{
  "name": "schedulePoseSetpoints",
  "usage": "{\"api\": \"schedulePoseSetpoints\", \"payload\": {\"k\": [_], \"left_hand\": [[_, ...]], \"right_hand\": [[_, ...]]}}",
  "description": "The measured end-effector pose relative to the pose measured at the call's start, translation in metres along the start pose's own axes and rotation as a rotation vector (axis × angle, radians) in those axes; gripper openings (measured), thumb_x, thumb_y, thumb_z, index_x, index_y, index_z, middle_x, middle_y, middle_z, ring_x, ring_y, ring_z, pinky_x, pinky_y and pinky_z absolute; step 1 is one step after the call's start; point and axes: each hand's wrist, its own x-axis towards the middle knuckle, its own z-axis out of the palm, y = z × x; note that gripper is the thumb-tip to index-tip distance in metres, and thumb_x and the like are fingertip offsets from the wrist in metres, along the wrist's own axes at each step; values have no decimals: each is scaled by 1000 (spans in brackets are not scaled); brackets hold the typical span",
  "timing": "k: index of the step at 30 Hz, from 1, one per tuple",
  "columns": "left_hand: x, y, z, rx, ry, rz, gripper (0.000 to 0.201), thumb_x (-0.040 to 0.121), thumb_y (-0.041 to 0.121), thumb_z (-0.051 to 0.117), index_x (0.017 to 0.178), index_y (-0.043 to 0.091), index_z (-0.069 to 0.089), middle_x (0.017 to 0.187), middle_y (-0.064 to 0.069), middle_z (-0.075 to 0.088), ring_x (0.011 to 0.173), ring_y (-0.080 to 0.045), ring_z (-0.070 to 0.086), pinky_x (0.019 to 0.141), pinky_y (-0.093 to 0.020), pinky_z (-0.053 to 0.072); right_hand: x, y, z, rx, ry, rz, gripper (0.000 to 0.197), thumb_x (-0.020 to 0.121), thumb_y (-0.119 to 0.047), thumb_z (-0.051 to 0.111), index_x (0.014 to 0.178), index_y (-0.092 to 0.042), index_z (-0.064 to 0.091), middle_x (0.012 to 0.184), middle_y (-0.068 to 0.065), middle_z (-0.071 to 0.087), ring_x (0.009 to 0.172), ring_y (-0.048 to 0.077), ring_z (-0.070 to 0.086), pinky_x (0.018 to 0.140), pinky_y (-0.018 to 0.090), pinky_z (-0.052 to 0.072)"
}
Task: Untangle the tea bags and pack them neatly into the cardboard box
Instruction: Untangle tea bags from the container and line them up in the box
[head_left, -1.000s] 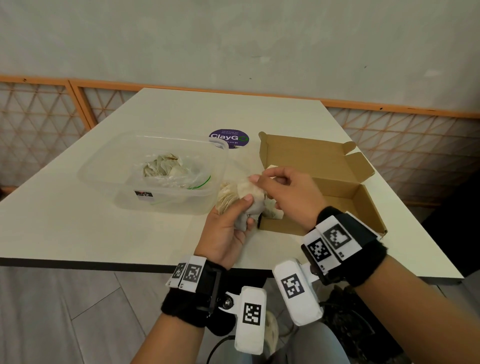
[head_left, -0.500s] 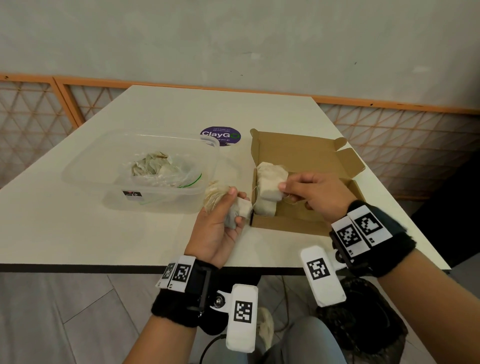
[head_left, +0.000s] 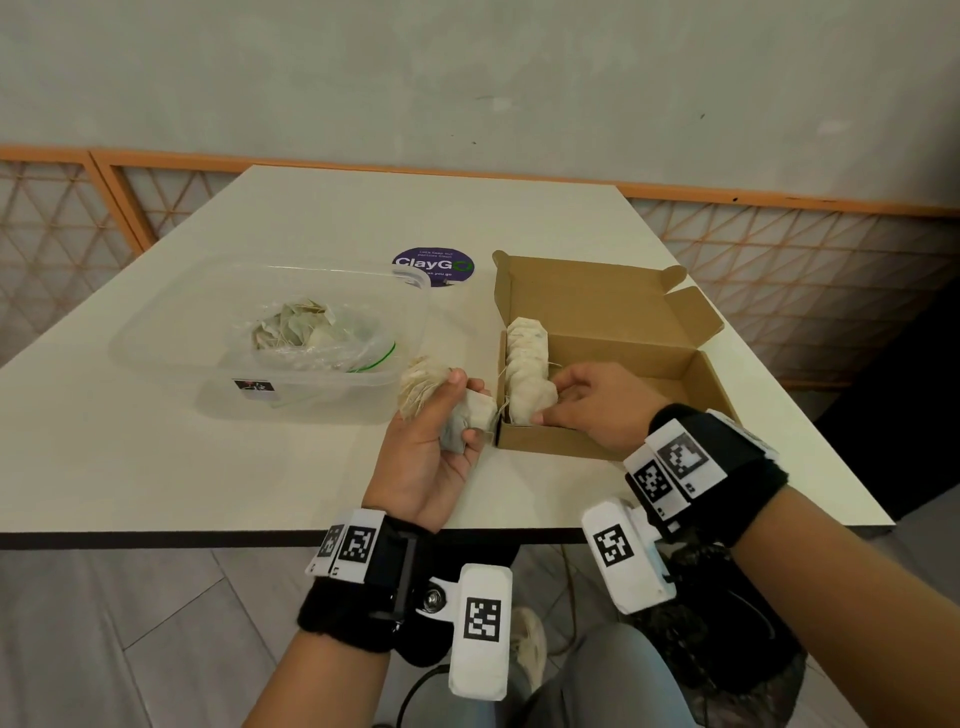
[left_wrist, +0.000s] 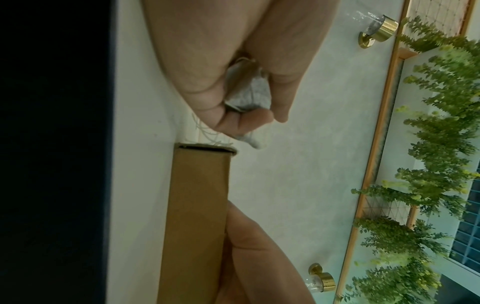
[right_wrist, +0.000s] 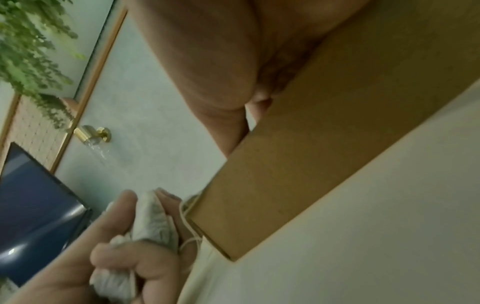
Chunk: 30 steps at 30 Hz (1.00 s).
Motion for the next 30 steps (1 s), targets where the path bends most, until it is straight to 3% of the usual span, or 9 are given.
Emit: {"api": "schedulePoseSetpoints", "payload": {"k": [2,5,8,11,14,19,23,26,30], "left_hand": [[0,0,0,1,-1,-4,8,78,17,62,84,16,57,76,-2,64,61,-5,59,44,-13,40],[0,0,0,-9,7,-6,8,79,17,61,85,16,56,76,-2,64,61,-5,58,44,-13,40],[0,0,0,-19,9,-10,6,79,16,61,84,16,57,75,-2,64,59,-5,59,43,-13,40],[0,0,0,-12,8,-14,7,79,16,62,84,16,57,75,-2,64,59,-5,59,43,-13,40],[0,0,0,-12,9,-13,9,78,16,62,85,15,57,76,-2,64,59,-5,59,42,-13,40],[0,0,0,-15,11,-26,7,79,16,61,85,16,57,74,-1,64,60,-5,59,41,-14,41],[0,0,0,-16,8,-23,8,79,18,61,85,16,57,75,-2,63,61,-7,58,42,-14,40],[-1,1,-1,-75,19,-10,3,86,17,58,83,17,59,75,-1,63,60,-5,58,42,-13,40],[-3,4,0,-152,25,6,8,87,18,55,80,17,57,70,1,63,55,-6,60,40,-13,38]], "right_hand": [[0,0,3,1,12,-26,43,77,-18,73,116,-12,54,93,9,66,78,14,57,68,22,46],[-1,2,7,60,122,-72,45,71,-20,79,104,-20,49,83,4,61,70,12,54,64,24,44],[-6,5,7,113,189,-197,30,72,-19,78,85,-21,51,77,-2,56,65,7,48,60,15,41],[-13,5,9,28,108,-308,6,80,-22,70,85,-19,67,82,-2,55,65,1,43,58,4,35],[-13,5,9,-117,48,-337,16,88,-35,58,92,-28,72,83,-5,47,74,2,44,66,12,33],[-22,0,7,-400,49,-382,43,84,-63,36,54,-41,57,83,-7,42,81,11,44,79,34,40],[-26,-10,3,-588,-12,-400,41,87,-61,37,104,-38,67,108,-10,46,105,12,39,94,33,31],[-26,-22,-9,-557,33,-439,29,86,-46,54,111,-32,61,108,-7,46,105,14,43,96,38,38],[-22,-52,-15,-681,48,-515,32,86,-29,59,117,-30,56,103,-3,47,92,12,43,78,26,36]]}}
